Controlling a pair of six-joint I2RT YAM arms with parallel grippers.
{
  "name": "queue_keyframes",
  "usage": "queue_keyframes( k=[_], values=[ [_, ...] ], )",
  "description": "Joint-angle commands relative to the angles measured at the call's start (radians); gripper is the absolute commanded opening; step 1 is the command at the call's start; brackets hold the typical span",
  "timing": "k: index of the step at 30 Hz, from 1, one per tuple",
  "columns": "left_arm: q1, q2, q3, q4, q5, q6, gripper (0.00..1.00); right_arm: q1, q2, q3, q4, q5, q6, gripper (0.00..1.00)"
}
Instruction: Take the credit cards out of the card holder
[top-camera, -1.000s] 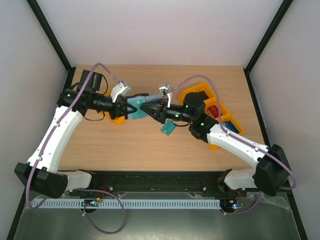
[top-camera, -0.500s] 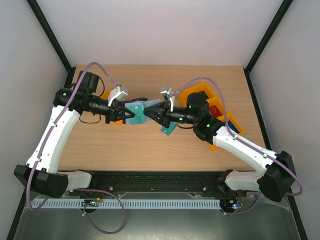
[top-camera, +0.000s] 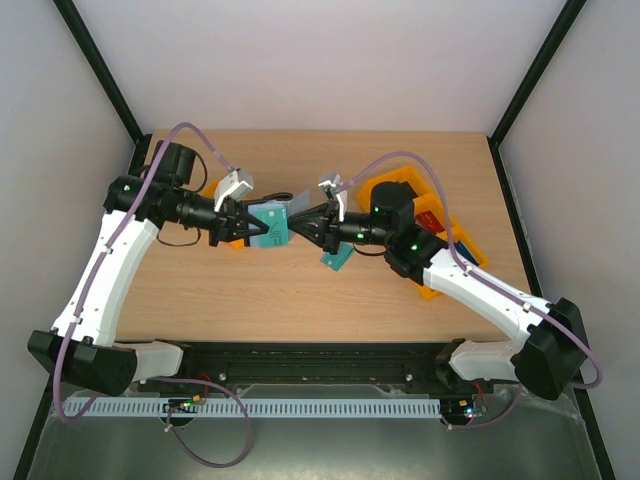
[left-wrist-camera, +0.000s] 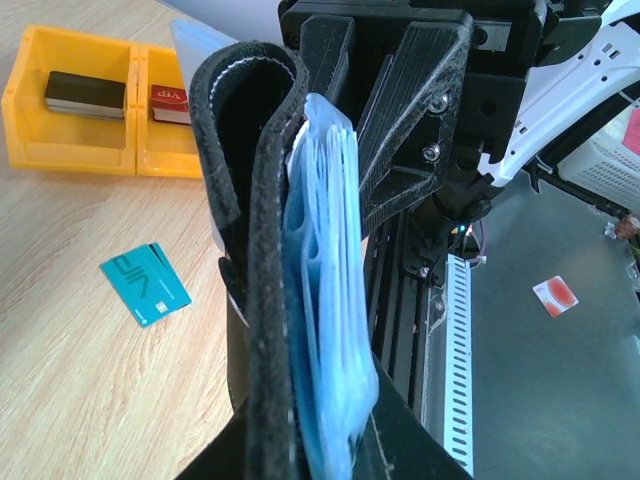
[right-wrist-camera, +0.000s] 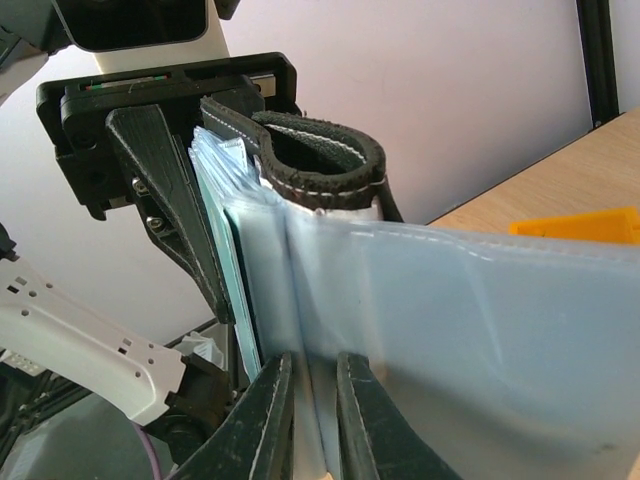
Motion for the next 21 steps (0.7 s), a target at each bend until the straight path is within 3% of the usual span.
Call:
queue_keyframes(
  k=[1,8,13,21],
  values=[
    [-0.017,-0.008,0.000,0.028,0.110,-0.006,0.02,0.001,0.011,0.018,-0.022,-0.001,-0.029,0.14],
    [-0.017,-0.012,-0.001,0.031,0.099,-0.010,0.02,-0.014,-0.080,-0.014,-0.070,-0.016,-0.126,0.17],
    [-0.017,-0.010,-0.002,0.036,0.100,-0.017,0.02,-0.015,-0.055,0.011,-0.048,-0.095,-0.068,0.23],
    [-0.017,-0.011,-0.005,0.026,0.103,-0.006,0.02,-0.013,-0.025,0.019,-0.001,-0.049,-0.027,0.19]
  ],
)
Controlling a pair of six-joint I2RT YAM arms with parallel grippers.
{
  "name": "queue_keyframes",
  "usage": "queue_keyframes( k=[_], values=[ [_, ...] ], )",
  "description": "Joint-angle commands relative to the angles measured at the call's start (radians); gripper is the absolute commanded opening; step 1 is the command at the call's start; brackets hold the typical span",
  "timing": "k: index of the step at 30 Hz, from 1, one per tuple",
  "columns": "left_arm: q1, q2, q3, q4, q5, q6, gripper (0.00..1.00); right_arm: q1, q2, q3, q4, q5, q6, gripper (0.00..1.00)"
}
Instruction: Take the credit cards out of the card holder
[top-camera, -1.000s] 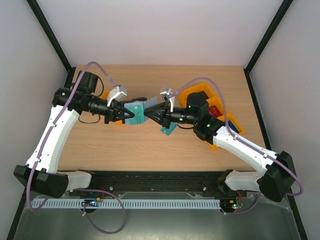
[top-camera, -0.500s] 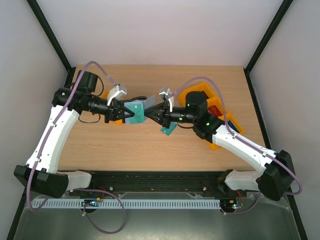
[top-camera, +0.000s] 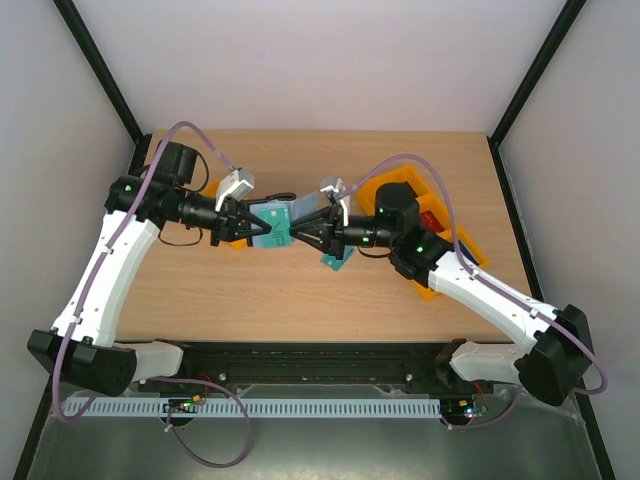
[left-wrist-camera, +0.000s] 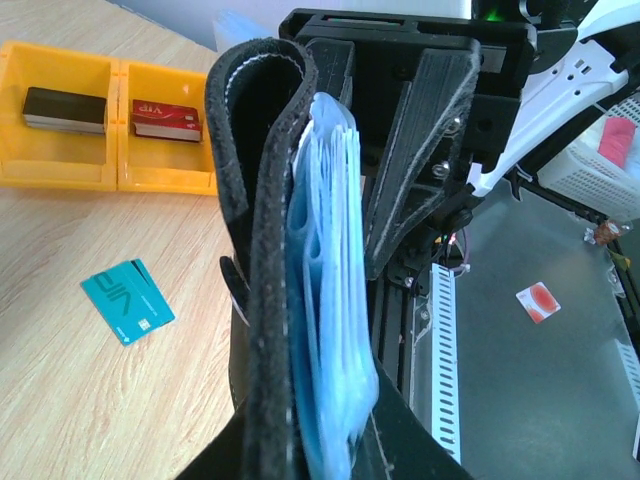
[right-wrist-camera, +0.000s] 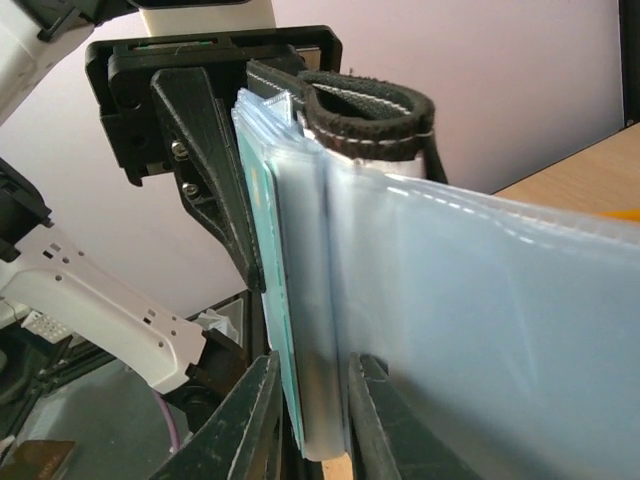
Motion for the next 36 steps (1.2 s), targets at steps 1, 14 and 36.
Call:
queue_keyframes(
  k=[1,14,36],
  values=[
    [-0.006,-0.011,-0.004,0.004,0.068,0.017,0.02,-0.002,0.020,0.025,0.055,0.019,0.035,0.16],
    [-0.015,-0.007,-0.012,-0.017,0.076,0.046,0.02,0.002,0.078,0.045,0.116,0.056,0.080,0.05],
    [-0.034,-0.005,-0.028,-0.017,0.079,0.053,0.03,0.022,0.081,0.041,0.245,-0.027,0.142,0.02]
  ],
)
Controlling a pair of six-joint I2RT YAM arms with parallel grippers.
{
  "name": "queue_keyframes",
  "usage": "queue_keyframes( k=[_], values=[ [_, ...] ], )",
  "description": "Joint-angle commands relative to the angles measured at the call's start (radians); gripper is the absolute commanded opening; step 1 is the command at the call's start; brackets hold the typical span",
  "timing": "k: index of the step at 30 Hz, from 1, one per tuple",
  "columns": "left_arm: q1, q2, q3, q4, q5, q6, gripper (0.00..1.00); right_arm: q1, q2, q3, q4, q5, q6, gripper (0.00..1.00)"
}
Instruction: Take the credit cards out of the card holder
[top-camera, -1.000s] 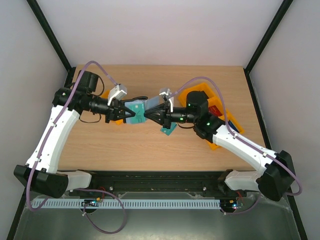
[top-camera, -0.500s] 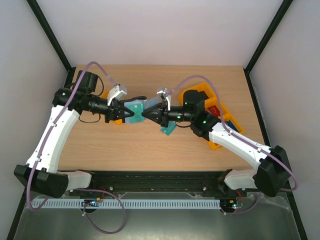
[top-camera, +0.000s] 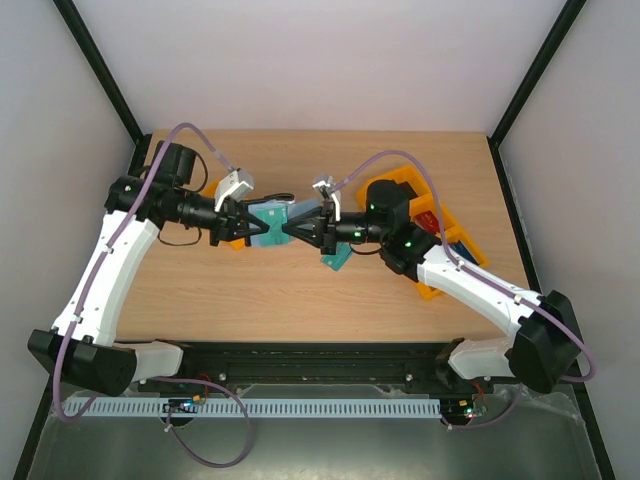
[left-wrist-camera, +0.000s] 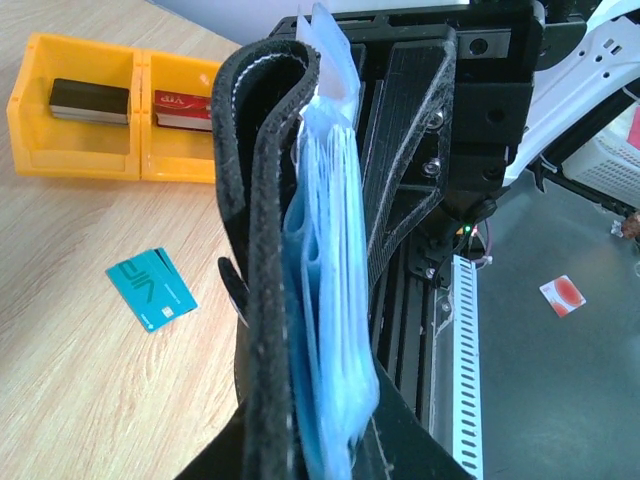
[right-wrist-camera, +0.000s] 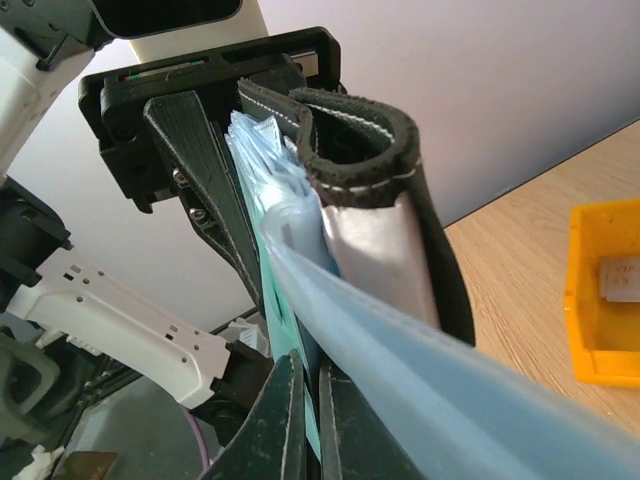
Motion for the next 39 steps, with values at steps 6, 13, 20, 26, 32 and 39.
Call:
queue_keyframes(
  k=[6,13,20,26,32,39],
  values=[
    [-0.032,-0.010,-0.011,-0.038,0.131,0.047,0.19,-0.020,-0.066,-0.030,0.153,0.044,0.010,0.02],
    [-0.022,-0.015,-0.014,-0.062,0.149,0.076,0.24,-0.057,-0.117,-0.043,0.069,0.059,-0.030,0.02],
    [-0.017,-0.015,-0.014,-0.070,0.155,0.089,0.17,-0.070,-0.133,-0.045,0.039,0.059,-0.043,0.02],
    [-0.015,-0.015,-0.014,-0.070,0.150,0.087,0.02,-0.081,-0.141,-0.034,-0.031,0.059,-0.090,0.02],
    [-0.011,-0.017,-0.018,-0.044,0.126,0.054,0.02,-0.106,-0.166,-0.023,-0.121,0.081,-0.153,0.02],
    [-0.005,-0.021,-0.041,0.054,0.068,-0.065,0.02,-0.190,-0.220,-0.078,-0.138,0.097,-0.140,0.02]
  ],
)
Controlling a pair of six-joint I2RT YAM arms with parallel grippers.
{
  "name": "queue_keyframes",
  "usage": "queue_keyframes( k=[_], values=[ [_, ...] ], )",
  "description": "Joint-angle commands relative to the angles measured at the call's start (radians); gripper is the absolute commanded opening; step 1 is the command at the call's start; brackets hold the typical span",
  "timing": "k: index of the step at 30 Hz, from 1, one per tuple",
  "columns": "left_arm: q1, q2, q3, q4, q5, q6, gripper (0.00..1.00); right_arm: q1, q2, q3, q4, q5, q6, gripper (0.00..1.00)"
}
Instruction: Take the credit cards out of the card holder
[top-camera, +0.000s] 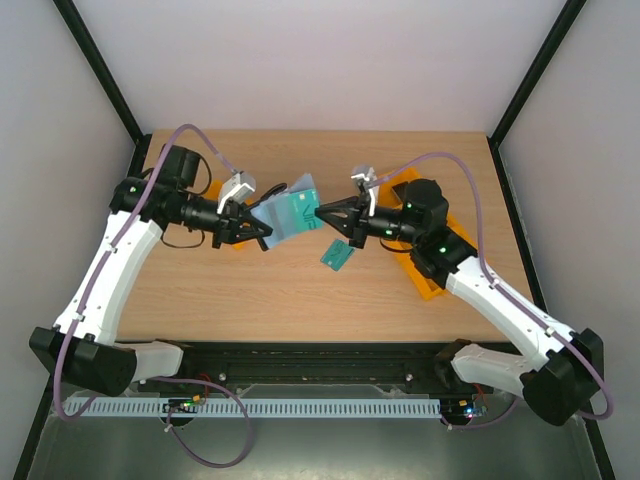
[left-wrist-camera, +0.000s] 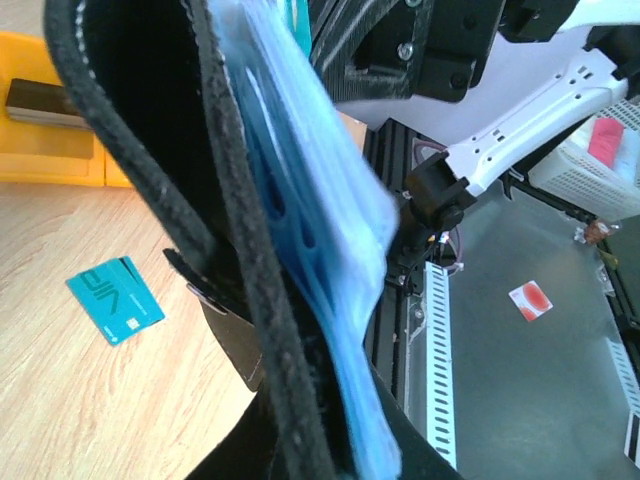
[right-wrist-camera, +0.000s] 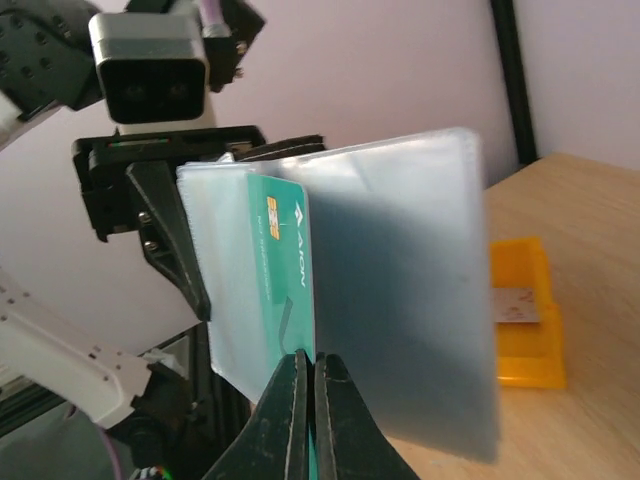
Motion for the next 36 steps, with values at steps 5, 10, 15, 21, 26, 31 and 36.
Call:
queue_keyframes(
  k=[5,10,15,21,26,31,36],
  values=[
    [0.017,-0.022,-0.033,0.169,-0.113,-0.208,0.02,-0.139,-0.087,-0.110,0.064,0.150,0.133,0.02],
    [0.053,-0.020,-0.063,0.311,-0.321,-0.380,0.02,-0.133,-0.100,-0.208,0.039,0.590,0.614,0.02],
    [0.075,-0.015,-0.084,0.365,-0.392,-0.440,0.02,0.051,-0.093,-0.374,0.137,0.877,0.852,0.02],
    [0.082,-0.024,-0.095,0.367,-0.385,-0.440,0.02,0.120,0.050,-0.532,0.336,0.920,1.090,0.02],
    [0.083,-0.025,-0.099,0.367,-0.378,-0.438,0.02,0.123,0.244,-0.543,0.458,0.880,1.127,0.02],
    [0.085,-0.032,-0.100,0.362,-0.368,-0.431,0.02,0.123,0.367,-0.539,0.539,0.877,1.186,0.02],
    [0.088,-0.033,-0.100,0.355,-0.360,-0.422,0.02,0.123,0.431,-0.500,0.545,0.869,1.161,0.02]
  ],
)
